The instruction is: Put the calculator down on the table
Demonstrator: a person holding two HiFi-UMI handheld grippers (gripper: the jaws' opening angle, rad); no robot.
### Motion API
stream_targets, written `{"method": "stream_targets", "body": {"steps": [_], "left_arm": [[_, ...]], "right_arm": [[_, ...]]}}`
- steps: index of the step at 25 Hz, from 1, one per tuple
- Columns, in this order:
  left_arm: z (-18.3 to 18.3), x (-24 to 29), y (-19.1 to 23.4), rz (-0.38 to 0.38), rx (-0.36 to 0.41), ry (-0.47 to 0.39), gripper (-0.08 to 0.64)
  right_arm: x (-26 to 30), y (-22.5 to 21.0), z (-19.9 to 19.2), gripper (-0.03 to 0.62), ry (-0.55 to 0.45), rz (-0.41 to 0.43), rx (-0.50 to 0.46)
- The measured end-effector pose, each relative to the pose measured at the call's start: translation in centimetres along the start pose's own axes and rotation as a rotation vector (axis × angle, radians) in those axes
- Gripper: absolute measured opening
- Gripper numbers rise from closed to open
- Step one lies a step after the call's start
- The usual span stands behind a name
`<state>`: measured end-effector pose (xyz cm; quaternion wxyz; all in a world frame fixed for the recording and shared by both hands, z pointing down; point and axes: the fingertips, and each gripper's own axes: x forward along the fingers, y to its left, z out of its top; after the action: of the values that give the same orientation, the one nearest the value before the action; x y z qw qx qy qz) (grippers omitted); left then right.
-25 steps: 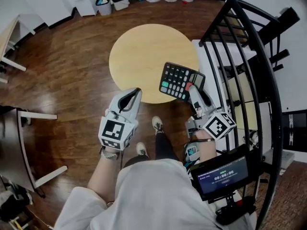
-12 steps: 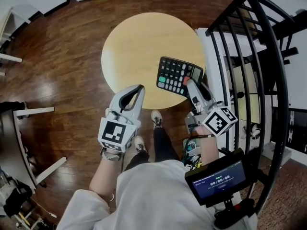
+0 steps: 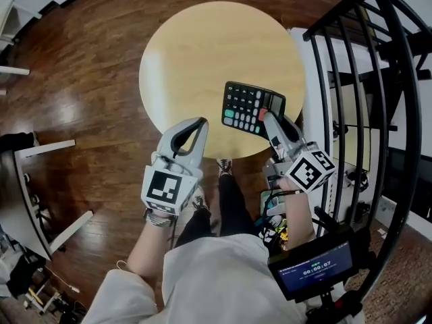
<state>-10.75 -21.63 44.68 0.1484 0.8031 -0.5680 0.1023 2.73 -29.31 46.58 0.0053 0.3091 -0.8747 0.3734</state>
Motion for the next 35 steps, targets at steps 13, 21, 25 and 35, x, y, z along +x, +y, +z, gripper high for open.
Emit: {"method": "stream_targets", "body": {"steps": [13,21,25,35], "left_arm": [[-6.2,4.1,1.5,-0.04,-0.044,0.107,0.012],[-8.0,6.1,1.1,-0.043,-0.078,0.148,0.012],[-9.3,6.4,2.0,-0.012,-0.135,0.171,0.012],[-10.7,6.8,2.4,0.016,-0.152,0.191,0.012]], "right_arm": [[4.3,-4.3,-5.8,0.089,0.116,-0.022,0.05],[4.8,-4.7,-6.9,0.089,0.146,-0.034,0.064],[4.8,-4.8,-7.4,0.089,0.156,-0.038,0.07],[5.0,-5.4,-9.0,0.089,0.205,-0.066,0.059]]}}
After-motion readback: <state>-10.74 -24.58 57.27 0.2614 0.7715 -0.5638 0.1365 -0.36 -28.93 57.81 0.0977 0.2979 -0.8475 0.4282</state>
